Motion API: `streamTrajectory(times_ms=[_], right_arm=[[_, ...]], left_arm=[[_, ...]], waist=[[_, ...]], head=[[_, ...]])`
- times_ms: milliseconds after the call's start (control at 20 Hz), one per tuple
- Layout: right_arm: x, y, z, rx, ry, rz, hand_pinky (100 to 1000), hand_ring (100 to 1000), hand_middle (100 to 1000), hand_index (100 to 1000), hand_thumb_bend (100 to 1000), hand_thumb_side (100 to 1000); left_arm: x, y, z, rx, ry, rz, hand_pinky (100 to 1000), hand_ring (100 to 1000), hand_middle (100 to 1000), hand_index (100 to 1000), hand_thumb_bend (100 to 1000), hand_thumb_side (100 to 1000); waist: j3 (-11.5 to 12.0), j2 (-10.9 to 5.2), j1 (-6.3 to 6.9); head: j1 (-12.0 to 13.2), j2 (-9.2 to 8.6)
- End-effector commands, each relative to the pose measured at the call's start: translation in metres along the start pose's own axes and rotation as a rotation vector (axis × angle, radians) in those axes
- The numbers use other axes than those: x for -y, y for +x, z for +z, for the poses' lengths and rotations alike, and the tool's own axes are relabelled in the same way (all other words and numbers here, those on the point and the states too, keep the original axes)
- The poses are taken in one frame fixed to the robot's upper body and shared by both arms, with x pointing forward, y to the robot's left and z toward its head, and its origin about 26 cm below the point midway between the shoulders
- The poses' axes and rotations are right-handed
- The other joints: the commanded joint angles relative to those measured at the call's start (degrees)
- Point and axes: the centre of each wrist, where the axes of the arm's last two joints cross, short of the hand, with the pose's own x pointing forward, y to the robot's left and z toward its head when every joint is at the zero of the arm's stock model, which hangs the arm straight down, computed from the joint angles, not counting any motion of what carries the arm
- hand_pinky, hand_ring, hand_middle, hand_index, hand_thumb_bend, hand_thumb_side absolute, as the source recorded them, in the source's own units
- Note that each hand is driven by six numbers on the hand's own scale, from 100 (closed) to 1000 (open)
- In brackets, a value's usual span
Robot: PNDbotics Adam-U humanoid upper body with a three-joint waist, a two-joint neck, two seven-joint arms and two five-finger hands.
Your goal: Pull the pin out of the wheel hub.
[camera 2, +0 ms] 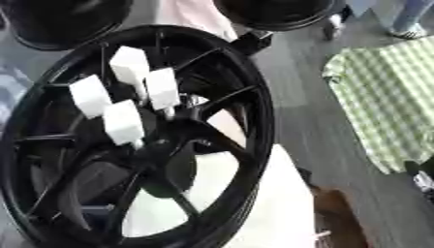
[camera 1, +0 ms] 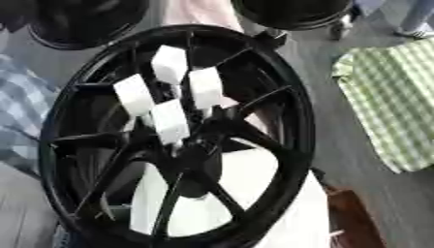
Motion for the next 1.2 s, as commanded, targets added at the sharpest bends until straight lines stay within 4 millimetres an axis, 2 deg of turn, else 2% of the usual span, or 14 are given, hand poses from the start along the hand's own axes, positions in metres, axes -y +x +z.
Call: streamTrajectory(times_ms=[50, 550, 650, 700, 750, 800, 950, 1050, 1150, 1200], right_arm=[[0.008, 0.007, -0.007, 0.025, 0.002, 0.022, 676, 725, 634, 808, 677, 232], [0.009, 0.005, -0.005, 0.017, 0.003, 0.024, 674, 724, 633, 808, 678, 232], [0.009, 0.005, -0.005, 0.015, 0.005, 0.025, 674, 724, 633, 808, 678, 232], [0.009, 0.005, -0.005, 0.015, 0.005, 0.025, 674, 724, 633, 808, 678, 232], [0.009, 0.004, -0.005, 0.015, 0.006, 0.026, 674, 724, 632, 808, 678, 232], [0.009, 0.004, -0.005, 0.014, 0.006, 0.026, 673, 724, 632, 808, 678, 233], [0.009, 0.004, -0.005, 0.014, 0.007, 0.027, 673, 723, 632, 808, 678, 233], [0.009, 0.004, -0.005, 0.013, 0.008, 0.028, 673, 723, 631, 808, 678, 233], [0.009, 0.004, -0.005, 0.012, 0.009, 0.028, 673, 722, 631, 808, 678, 234], [0.009, 0.004, -0.005, 0.012, 0.010, 0.028, 673, 722, 631, 808, 678, 234]], left_arm=[[-0.006, 0.003, -0.013, -0.032, -0.038, 0.031, 814, 760, 703, 883, 100, 829], [-0.004, 0.004, -0.042, -0.161, -0.023, -0.040, 864, 793, 724, 888, 100, 678], [-0.003, 0.004, -0.050, -0.186, -0.042, -0.061, 869, 792, 718, 885, 189, 644], [-0.002, 0.003, -0.054, -0.199, -0.052, -0.072, 872, 792, 715, 883, 267, 606], [-0.001, 0.002, -0.058, -0.210, -0.064, -0.084, 882, 800, 720, 884, 302, 552], [0.001, 0.001, -0.062, -0.221, -0.080, -0.097, 900, 814, 729, 888, 334, 456], [0.003, -0.003, -0.069, -0.250, -0.110, -0.128, 917, 825, 738, 899, 365, 297], [0.003, -0.005, -0.071, -0.260, -0.121, -0.136, 924, 831, 742, 907, 393, 152], [0.004, -0.007, -0.073, -0.267, -0.130, -0.143, 929, 838, 747, 912, 417, 141], [0.004, -0.007, -0.074, -0.271, -0.133, -0.146, 929, 838, 748, 912, 422, 166]], waist=[[0.19, -1.31, -0.48], [0.56, -1.80, -0.70], [0.59, -1.88, -0.75], [0.61, -1.92, -0.77], [0.61, -1.95, -0.79], [0.61, -1.97, -0.79], [0.62, -2.02, -0.75], [0.63, -2.05, -0.69], [0.64, -2.10, -0.61], [0.64, -2.13, -0.56]], head=[[0.15, 0.09], [-0.23, 0.13], [-0.34, 0.21], [-0.42, 0.24], [-0.49, 0.26], [-0.57, 0.29], [-0.75, 0.33], [-0.85, 0.35], [-0.93, 0.36], [-0.96, 0.40]])
